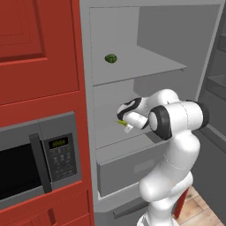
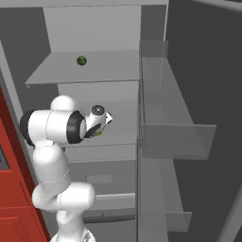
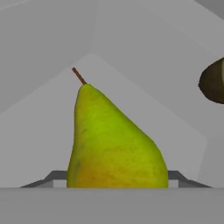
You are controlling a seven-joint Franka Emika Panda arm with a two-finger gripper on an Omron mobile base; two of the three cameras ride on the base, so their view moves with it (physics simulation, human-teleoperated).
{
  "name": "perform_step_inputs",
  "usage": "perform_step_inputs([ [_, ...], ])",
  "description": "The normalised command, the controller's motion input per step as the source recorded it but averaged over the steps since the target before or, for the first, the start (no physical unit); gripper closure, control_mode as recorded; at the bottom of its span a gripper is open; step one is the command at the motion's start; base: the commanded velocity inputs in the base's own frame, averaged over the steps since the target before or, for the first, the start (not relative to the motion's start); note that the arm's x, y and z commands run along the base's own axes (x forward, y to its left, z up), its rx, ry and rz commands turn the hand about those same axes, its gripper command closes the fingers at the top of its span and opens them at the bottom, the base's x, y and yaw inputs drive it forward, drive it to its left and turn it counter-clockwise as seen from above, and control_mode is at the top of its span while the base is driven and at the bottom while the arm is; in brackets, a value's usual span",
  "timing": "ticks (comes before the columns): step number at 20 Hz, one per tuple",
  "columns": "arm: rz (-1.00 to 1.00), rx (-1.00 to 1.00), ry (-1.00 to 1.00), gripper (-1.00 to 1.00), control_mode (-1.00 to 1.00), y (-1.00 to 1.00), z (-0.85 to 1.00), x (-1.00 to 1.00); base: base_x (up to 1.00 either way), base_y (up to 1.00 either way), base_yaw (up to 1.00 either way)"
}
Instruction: Place the pear in the correct fridge rack based on whether it is a fruit or vegetable. Finally, close the fridge door.
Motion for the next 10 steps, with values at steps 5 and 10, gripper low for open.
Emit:
perform_step_inputs([
  [5, 0.0, 0.0, 0.0, 1.0, -1.0, 0.0, -0.29, 0.58, 0.0, 0.0, 0.0],
  [10, 0.0, 0.0, 0.0, 1.0, -1.0, 0.05, -0.33, 0.55, 0.0, 0.0, 0.0],
])
